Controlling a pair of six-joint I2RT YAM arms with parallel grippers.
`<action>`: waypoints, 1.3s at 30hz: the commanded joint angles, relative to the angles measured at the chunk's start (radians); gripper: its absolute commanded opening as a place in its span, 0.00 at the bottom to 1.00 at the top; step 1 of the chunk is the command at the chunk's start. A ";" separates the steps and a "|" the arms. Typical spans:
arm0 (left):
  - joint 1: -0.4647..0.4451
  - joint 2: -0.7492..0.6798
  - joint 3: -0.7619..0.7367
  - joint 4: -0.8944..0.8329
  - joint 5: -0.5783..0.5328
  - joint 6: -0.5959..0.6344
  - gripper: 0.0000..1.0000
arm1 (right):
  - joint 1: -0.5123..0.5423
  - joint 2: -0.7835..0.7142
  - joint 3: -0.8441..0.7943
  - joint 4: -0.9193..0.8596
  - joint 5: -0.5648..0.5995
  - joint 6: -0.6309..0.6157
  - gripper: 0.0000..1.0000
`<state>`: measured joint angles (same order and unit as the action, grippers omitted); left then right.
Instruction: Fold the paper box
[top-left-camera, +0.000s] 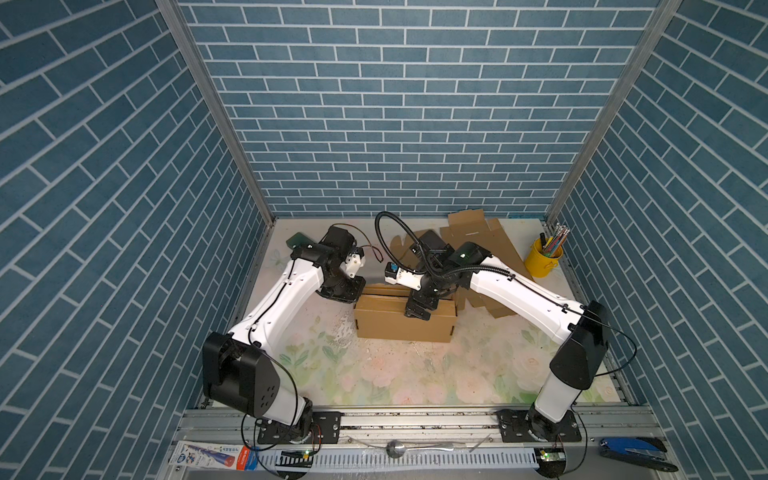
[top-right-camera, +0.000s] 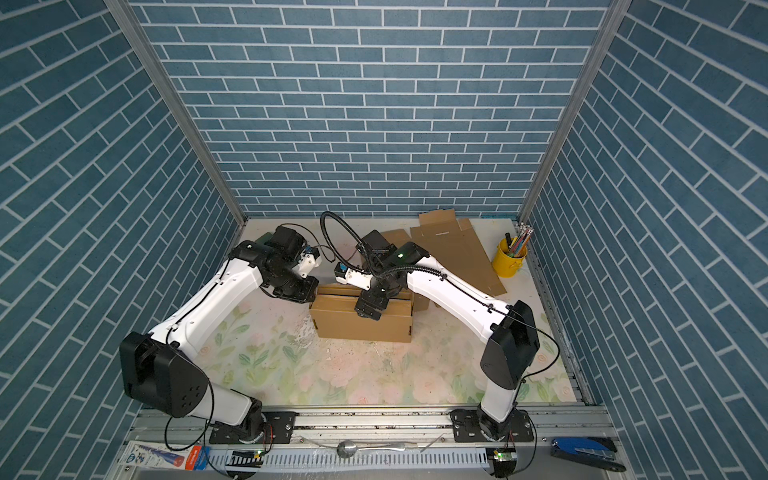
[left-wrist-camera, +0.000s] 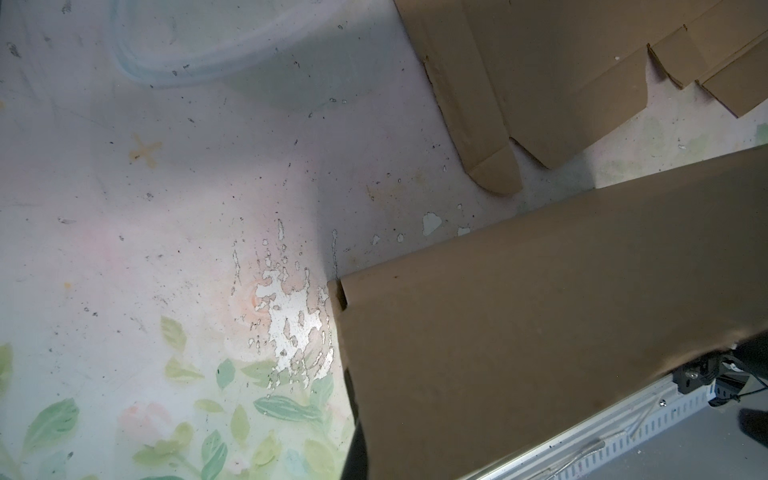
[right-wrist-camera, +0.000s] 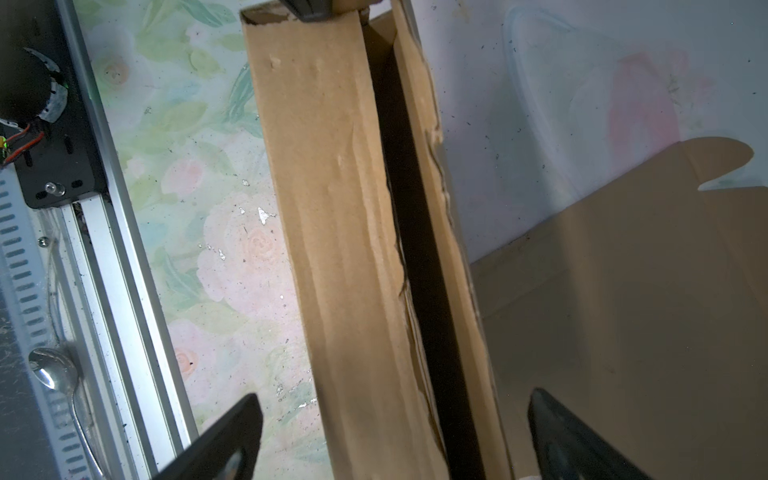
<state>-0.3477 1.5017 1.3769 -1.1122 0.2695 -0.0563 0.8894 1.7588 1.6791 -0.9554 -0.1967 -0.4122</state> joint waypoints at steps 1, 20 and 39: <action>-0.024 0.051 -0.032 -0.061 0.004 0.006 0.00 | 0.004 0.031 0.045 0.004 -0.015 -0.066 0.99; -0.031 0.033 -0.020 -0.057 0.027 0.000 0.00 | 0.017 0.082 0.004 0.054 0.026 -0.080 0.78; 0.021 -0.083 0.050 -0.095 0.154 0.025 0.34 | 0.017 0.053 -0.094 0.131 0.058 -0.064 0.68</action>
<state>-0.3458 1.4715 1.3876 -1.1500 0.3302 -0.0425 0.9016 1.8118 1.6314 -0.8486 -0.1528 -0.4717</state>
